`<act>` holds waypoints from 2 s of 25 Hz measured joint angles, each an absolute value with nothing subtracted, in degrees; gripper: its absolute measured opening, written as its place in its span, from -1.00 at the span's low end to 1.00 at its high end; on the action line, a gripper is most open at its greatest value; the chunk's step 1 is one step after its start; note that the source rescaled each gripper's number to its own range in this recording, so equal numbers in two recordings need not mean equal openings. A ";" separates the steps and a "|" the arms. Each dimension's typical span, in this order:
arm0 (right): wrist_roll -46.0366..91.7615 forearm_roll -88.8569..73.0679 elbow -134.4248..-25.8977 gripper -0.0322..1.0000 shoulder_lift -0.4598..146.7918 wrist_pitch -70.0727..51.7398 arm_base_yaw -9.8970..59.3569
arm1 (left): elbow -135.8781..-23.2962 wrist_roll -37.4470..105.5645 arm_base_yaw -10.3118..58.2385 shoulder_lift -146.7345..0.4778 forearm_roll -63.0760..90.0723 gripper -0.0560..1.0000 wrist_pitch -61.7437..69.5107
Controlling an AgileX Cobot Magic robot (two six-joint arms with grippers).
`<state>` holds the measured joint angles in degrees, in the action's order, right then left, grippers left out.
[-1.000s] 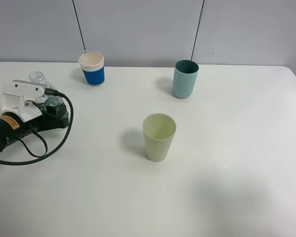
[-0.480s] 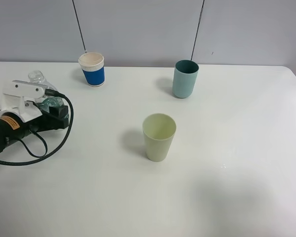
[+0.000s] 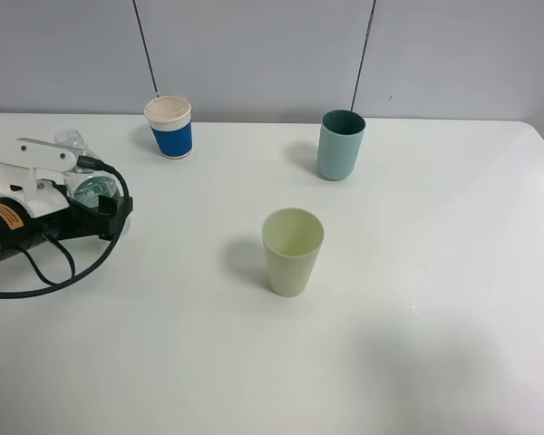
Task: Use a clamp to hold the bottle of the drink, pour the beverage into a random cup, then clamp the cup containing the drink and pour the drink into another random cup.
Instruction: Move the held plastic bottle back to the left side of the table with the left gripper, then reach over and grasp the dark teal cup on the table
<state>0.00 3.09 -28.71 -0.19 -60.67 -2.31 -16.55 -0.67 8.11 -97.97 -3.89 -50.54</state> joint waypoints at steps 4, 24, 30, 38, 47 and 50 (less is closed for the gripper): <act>0.00 3.09 -28.71 0.98 -0.19 -60.67 -2.31 | -16.46 0.00 8.11 -88.27 -3.95 0.97 -38.73; 0.00 3.09 -28.71 0.98 -0.19 -60.67 -2.31 | -24.33 0.00 8.18 -35.20 -2.82 0.97 10.45; 0.00 3.09 -28.71 0.98 -0.19 -60.67 -2.31 | -33.76 0.00 8.18 -28.50 -2.77 0.98 28.36; 0.00 3.09 -28.71 0.98 -0.19 -60.67 -2.31 | -40.83 -2.21 8.18 -20.66 -3.44 0.98 43.93; 0.00 3.09 -28.71 0.98 -0.19 -60.67 -2.31 | -41.57 -5.10 8.18 -9.00 -7.25 0.98 49.97; 0.00 3.09 -28.71 0.98 -0.19 -60.67 -2.31 | -41.57 -5.10 8.18 -6.72 -8.18 0.98 52.15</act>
